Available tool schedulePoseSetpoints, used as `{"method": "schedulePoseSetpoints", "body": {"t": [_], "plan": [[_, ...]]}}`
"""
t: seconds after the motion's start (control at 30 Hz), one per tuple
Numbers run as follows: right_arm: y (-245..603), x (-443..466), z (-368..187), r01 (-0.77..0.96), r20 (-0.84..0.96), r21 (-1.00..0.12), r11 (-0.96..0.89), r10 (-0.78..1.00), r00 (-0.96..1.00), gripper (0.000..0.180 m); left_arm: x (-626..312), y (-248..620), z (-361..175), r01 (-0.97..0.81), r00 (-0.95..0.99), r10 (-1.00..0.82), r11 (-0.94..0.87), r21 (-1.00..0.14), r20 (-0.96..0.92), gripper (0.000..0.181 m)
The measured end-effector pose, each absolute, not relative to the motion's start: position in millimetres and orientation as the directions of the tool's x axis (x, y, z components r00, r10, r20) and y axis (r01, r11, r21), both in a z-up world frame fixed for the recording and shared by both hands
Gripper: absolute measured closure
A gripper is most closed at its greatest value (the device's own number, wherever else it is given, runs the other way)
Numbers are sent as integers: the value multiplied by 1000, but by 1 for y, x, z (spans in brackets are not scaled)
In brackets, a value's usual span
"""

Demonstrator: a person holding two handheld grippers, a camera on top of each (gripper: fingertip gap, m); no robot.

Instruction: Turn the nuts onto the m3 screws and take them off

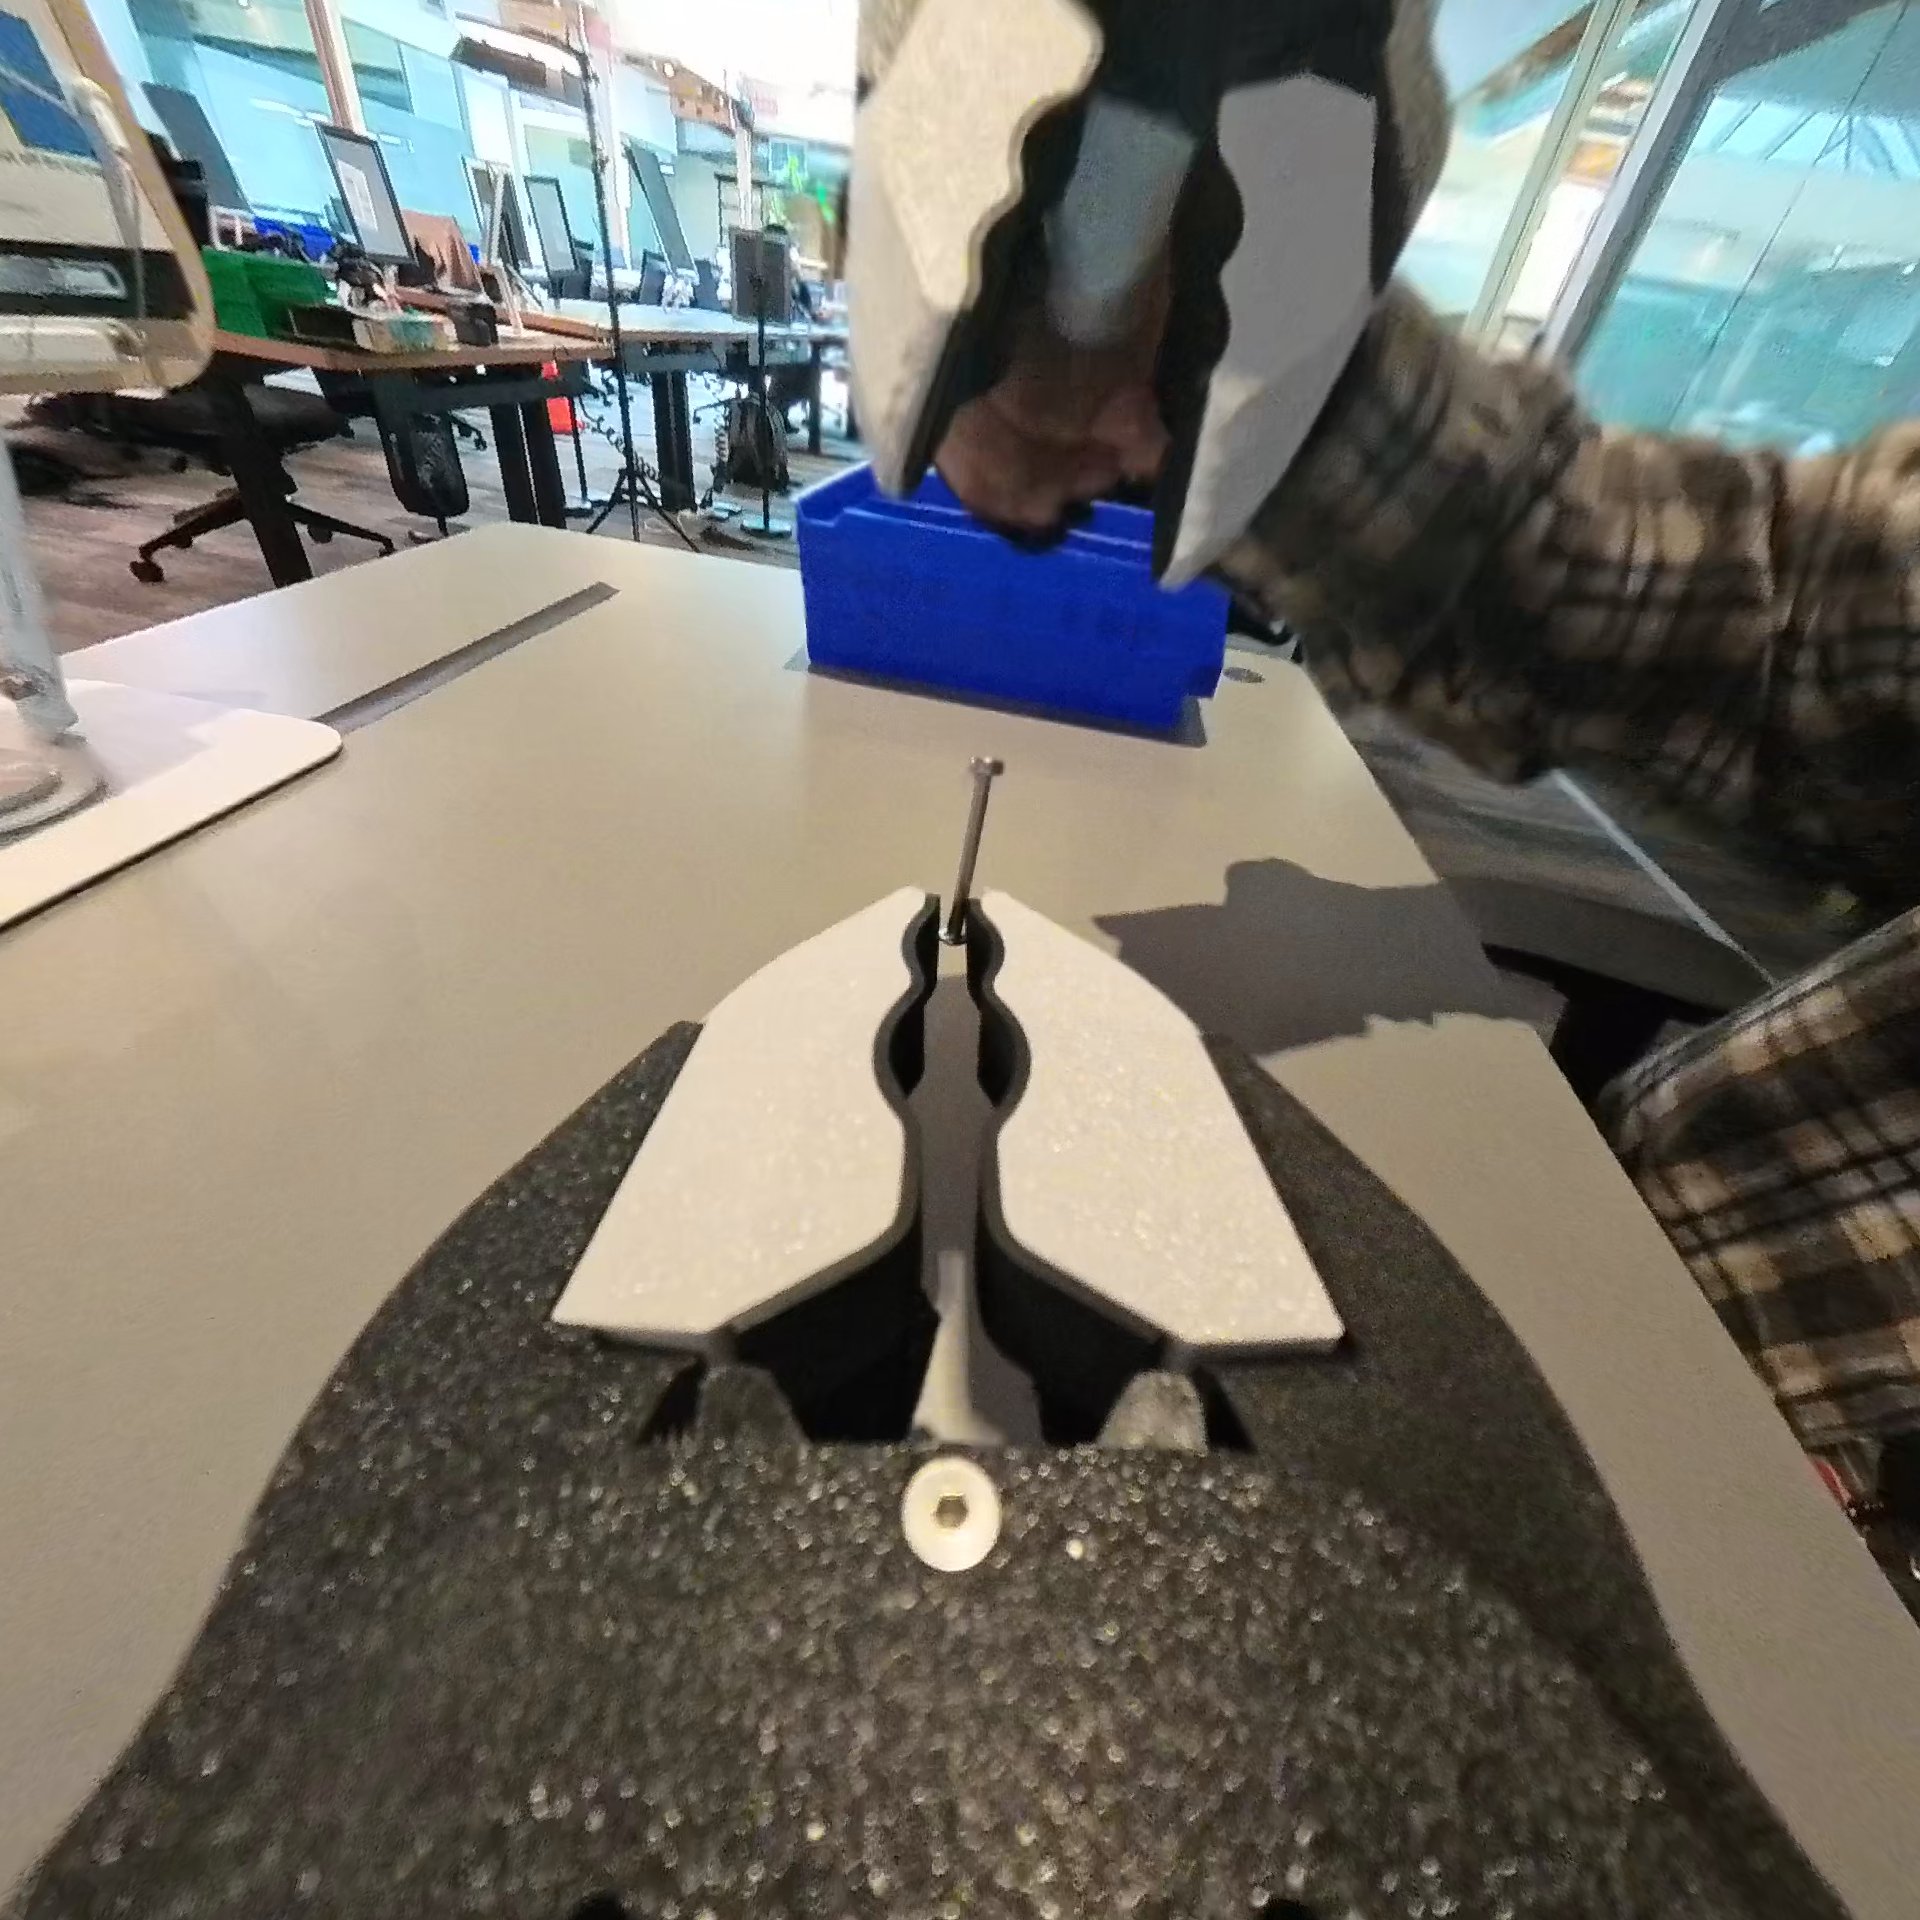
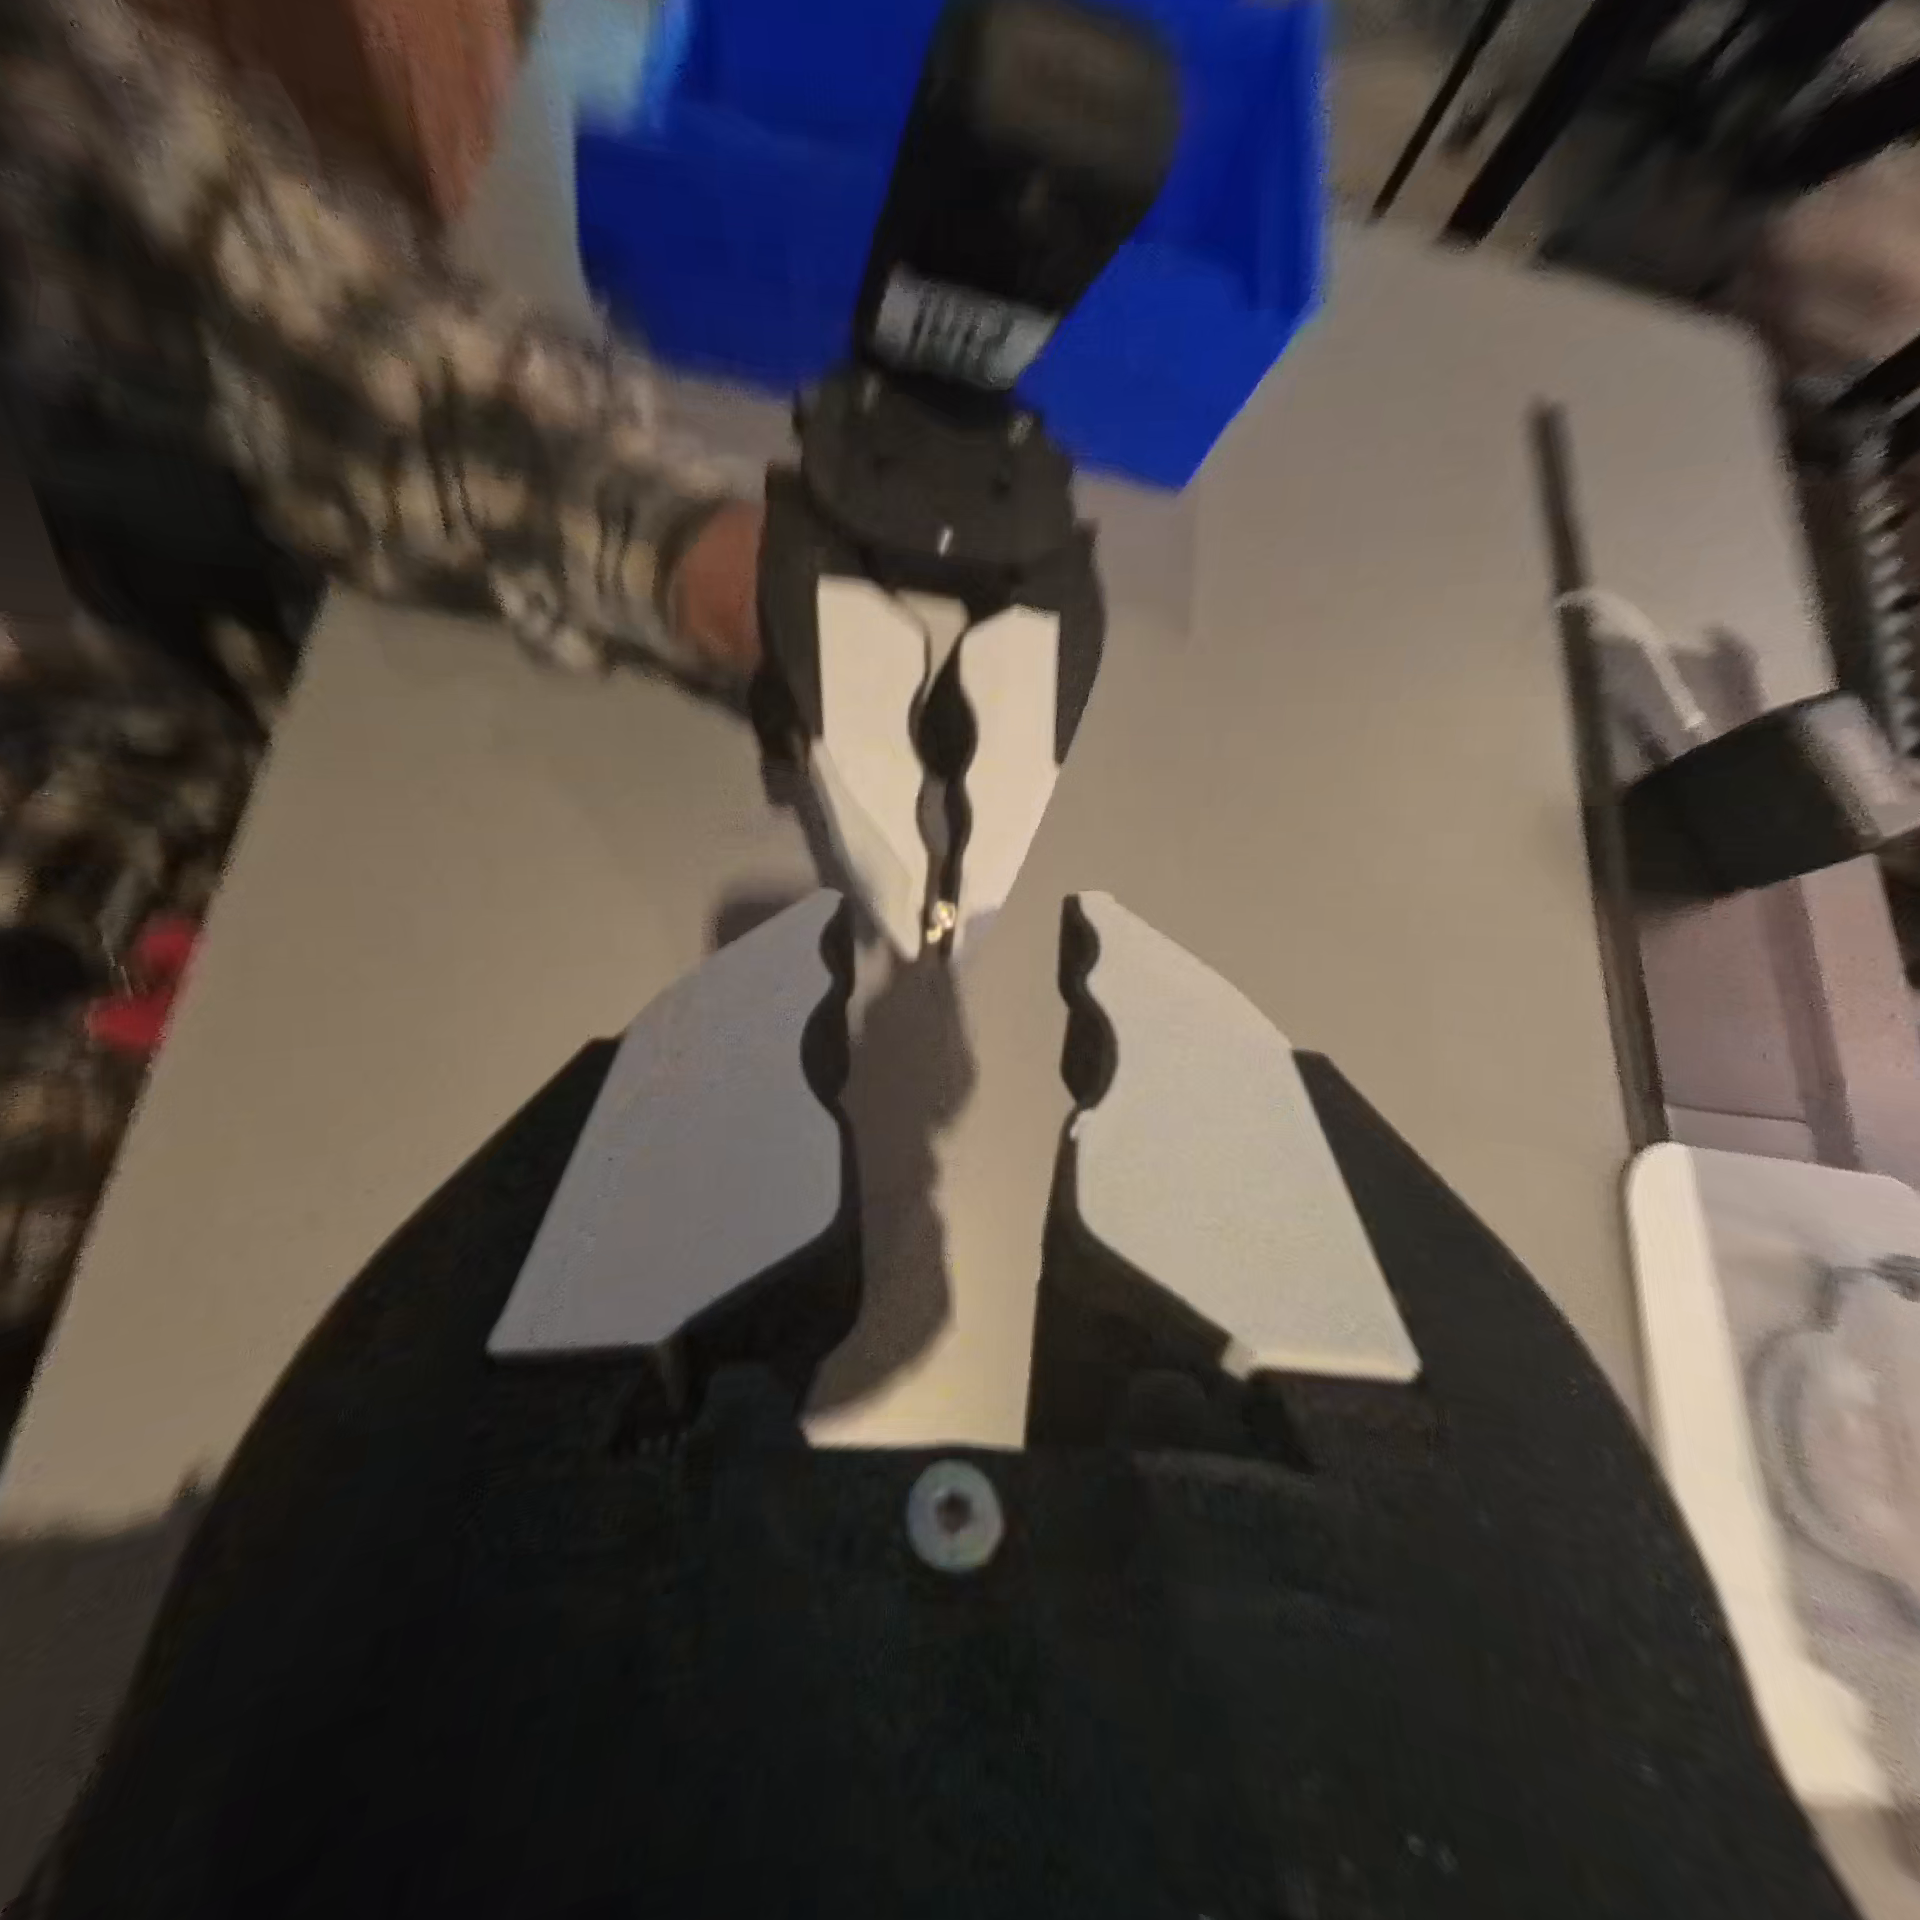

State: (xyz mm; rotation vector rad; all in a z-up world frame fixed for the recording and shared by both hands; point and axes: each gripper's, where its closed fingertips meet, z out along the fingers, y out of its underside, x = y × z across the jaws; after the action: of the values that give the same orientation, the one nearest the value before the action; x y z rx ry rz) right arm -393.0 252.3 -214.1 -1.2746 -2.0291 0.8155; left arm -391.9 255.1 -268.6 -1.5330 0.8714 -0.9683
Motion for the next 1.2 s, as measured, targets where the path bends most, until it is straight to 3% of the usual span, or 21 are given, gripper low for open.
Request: {"method": "schedulePoseSetpoints", "body": {"t": [0.1,0.2,0.3,0.63,0.93,1.2], "plan": [[255,-387,-196,252,52,-962,107,975,-215,148,-393,255,-264,6,392,-907,-163,-987,152,177],[262,-381,-201,31,-15,-999,-11,992,-122,148,-392,255,-264,22,387,-908,-167,-986,162,177],[263,-380,-207,-70,-66,-995,-75,990,-122,150,-391,254,-264,31,385,-909,-160,-987,160,177],[245,-398,-230,-50,-127,-988,-149,943,-307,158,-386,249,-262,42,344,-926,-153,-987,158,177],[240,-398,-231,-54,-19,-998,-38,950,-312,164,-384,247,-262,40,332,-930,-155,-987,159,177],[239,-399,-234,-59,-38,-996,-61,944,-328,168,-382,245,-261,36,323,-935,-143,-989,147,177]]}}
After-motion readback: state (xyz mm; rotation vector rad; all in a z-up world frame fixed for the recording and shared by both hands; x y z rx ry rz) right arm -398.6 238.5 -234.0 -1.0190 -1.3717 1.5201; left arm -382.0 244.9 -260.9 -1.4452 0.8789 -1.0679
